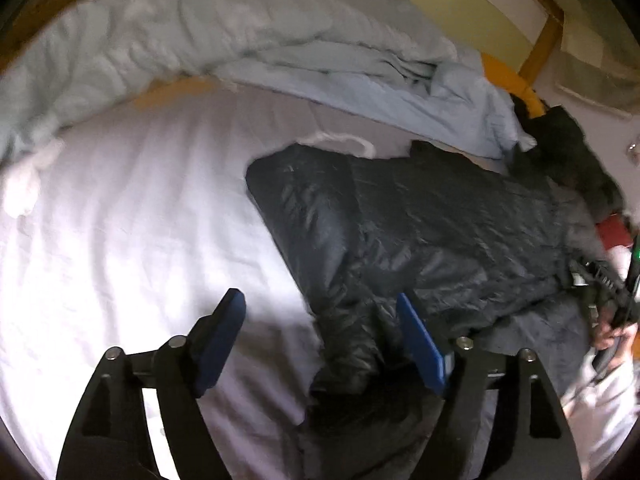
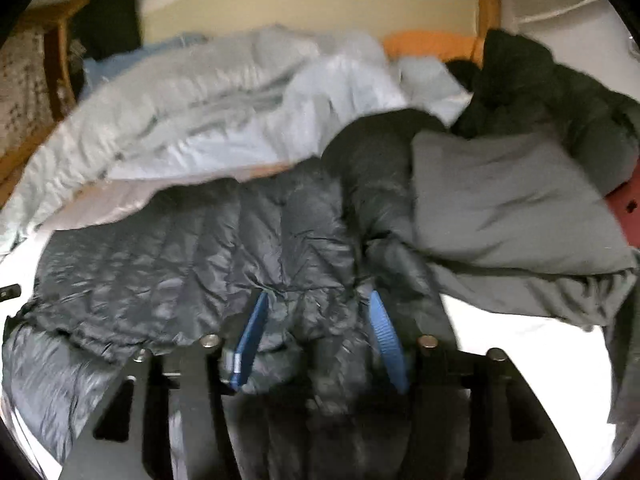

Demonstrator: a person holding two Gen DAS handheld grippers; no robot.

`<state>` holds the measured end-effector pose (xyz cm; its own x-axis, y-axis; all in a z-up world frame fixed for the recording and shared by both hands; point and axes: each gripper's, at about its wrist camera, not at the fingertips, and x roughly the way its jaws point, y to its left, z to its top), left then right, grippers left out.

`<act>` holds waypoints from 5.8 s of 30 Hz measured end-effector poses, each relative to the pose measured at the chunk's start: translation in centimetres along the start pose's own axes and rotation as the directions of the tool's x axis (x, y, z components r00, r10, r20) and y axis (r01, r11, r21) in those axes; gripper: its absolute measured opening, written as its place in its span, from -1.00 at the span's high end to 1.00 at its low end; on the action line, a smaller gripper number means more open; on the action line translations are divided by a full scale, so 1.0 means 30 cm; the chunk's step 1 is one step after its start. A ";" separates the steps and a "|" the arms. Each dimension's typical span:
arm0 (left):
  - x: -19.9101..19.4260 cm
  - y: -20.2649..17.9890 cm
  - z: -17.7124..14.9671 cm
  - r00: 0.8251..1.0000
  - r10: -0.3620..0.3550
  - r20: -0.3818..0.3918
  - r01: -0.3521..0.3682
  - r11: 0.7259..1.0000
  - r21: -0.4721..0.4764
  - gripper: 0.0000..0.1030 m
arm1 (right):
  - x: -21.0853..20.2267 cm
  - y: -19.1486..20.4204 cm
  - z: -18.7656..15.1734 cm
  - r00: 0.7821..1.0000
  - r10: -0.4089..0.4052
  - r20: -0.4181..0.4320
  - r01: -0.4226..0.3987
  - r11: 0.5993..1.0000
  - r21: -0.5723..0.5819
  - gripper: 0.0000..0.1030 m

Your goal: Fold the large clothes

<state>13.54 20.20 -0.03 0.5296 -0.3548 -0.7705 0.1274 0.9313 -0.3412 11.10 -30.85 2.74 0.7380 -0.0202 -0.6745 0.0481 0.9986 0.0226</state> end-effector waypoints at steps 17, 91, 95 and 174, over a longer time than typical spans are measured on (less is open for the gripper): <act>-0.137 0.010 -0.025 0.987 0.155 0.031 -0.156 0.987 0.041 0.88 | -0.206 -0.285 -0.125 0.989 -0.141 0.034 0.137 0.985 0.103 -0.14; -0.036 -0.031 -0.067 0.910 0.323 0.260 -0.311 0.946 -0.089 -0.62 | -0.063 0.191 0.069 0.941 0.335 -0.055 -0.332 0.941 0.064 -0.17; -0.097 -0.034 -0.066 0.906 0.284 0.315 -0.266 0.959 -0.100 -0.62 | 0.011 0.048 0.186 0.970 0.241 -0.033 -0.229 0.949 0.218 -0.18; -0.255 -0.401 -0.168 0.832 0.064 0.552 -0.321 0.866 0.384 -0.85 | -0.138 0.871 0.073 0.776 0.622 0.104 -0.624 0.781 -0.015 0.62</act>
<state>3.74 11.28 7.25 0.9113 -0.1902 -0.3653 0.2624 0.9518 0.1591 10.78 -4.79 7.73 0.6728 0.6000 -0.4328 -0.4332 0.7937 0.4270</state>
